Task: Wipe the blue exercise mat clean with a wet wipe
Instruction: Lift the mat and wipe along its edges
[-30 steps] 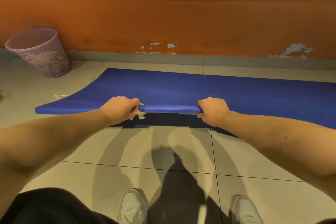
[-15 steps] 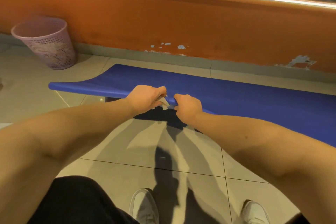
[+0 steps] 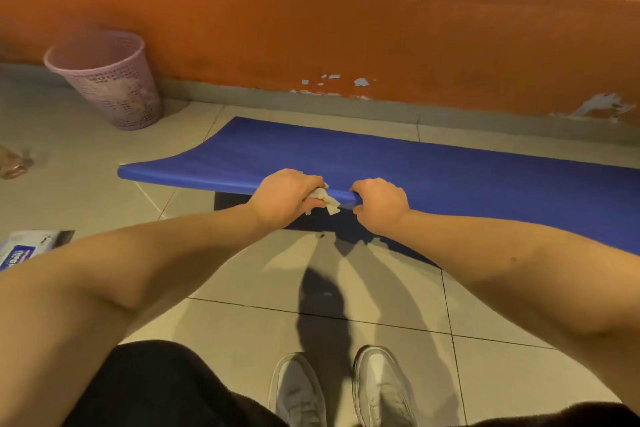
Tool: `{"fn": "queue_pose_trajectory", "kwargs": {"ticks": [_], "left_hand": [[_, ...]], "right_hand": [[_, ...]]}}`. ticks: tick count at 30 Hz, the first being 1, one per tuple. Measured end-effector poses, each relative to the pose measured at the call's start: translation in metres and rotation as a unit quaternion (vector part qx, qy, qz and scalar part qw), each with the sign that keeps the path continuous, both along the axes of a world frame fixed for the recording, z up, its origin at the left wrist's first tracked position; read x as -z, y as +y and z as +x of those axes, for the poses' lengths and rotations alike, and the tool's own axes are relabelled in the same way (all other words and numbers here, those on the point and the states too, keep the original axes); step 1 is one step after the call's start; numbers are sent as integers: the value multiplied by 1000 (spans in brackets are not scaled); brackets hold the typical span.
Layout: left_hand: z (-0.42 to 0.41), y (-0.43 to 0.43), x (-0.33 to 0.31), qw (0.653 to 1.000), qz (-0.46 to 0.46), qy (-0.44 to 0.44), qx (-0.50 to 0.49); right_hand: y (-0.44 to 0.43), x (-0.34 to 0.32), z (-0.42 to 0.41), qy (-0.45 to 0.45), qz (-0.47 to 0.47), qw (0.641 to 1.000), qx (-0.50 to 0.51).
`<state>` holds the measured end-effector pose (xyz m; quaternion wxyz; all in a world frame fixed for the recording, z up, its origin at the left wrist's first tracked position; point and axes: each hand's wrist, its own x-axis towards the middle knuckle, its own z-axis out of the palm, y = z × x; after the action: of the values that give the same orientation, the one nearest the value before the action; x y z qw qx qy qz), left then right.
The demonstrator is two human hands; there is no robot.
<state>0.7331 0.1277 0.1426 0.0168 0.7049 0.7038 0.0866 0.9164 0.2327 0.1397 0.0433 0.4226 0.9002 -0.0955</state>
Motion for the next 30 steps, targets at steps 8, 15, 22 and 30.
{"fn": "queue_pose_trajectory", "kwargs": {"ticks": [8,15,22,30], "left_hand": [[13,4,3,997,-66,-26,-16],[1,4,8,993,-102,49,25],[-41,-26,0,986,-143,77,-36],[-20,-22,-11,987,-153,10,-49]], "right_hand": [[1,4,-2,15,-30,999,1],[7,8,5,7,-23,999,-40],[11,11,8,3,-5,997,-78],[14,8,10,14,2,998,-64]]}}
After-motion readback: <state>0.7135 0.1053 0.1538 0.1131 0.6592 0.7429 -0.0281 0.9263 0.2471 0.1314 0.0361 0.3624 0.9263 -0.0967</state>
